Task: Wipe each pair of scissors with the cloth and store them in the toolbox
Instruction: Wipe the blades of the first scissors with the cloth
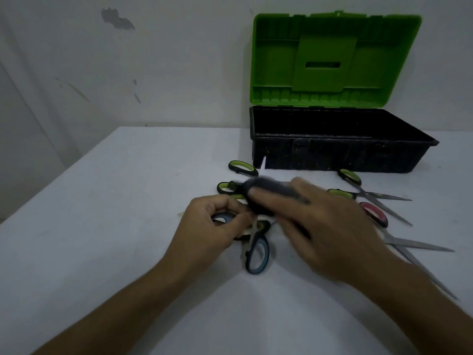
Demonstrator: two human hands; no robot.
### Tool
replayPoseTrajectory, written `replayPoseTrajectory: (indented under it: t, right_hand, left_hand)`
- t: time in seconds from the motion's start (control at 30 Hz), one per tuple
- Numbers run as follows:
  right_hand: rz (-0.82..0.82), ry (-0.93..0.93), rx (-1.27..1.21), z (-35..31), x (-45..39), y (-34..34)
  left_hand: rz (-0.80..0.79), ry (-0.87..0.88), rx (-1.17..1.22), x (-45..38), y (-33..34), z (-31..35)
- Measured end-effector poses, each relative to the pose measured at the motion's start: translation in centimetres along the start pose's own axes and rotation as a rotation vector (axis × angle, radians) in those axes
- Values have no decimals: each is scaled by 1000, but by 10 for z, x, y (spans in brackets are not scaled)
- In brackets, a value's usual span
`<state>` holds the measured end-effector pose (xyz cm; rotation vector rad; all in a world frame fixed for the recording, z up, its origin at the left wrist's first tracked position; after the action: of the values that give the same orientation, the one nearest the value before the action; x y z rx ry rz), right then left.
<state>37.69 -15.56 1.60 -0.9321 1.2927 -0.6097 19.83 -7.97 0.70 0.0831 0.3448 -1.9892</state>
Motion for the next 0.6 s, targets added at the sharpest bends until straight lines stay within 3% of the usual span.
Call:
replayPoseTrajectory:
  t: [0.07, 0.23, 0.33, 0.47, 0.6]
  right_hand:
    - [-29, -38, 18, -6, -2, 10]
    - [142, 291, 99, 23, -7, 6]
    - [184, 204, 78, 25, -2, -3]
    - [26, -30, 5, -1, -2, 9]
    - [130, 203, 68, 21, -7, 12]
  left_hand:
    - [13, 56, -63, -1, -3, -1]
    - [17, 25, -152, -5, -8, -5]
    - [14, 5, -117, -6, -7, -4]
    - [12, 26, -64, -5, -9, -1]
    - [28, -33, -22, -8, -12, -2]
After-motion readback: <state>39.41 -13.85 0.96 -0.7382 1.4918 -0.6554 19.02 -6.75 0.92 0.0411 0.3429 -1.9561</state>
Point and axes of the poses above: each hand's wrist, its own x-axis away from the middle knuckle, its own y-axis out of the palm, z = x × y, the point moved 1 cm from there along -x, towards the middle knuckle, and after that the axes turned 2 degrees about z, right-handed, at the moved point
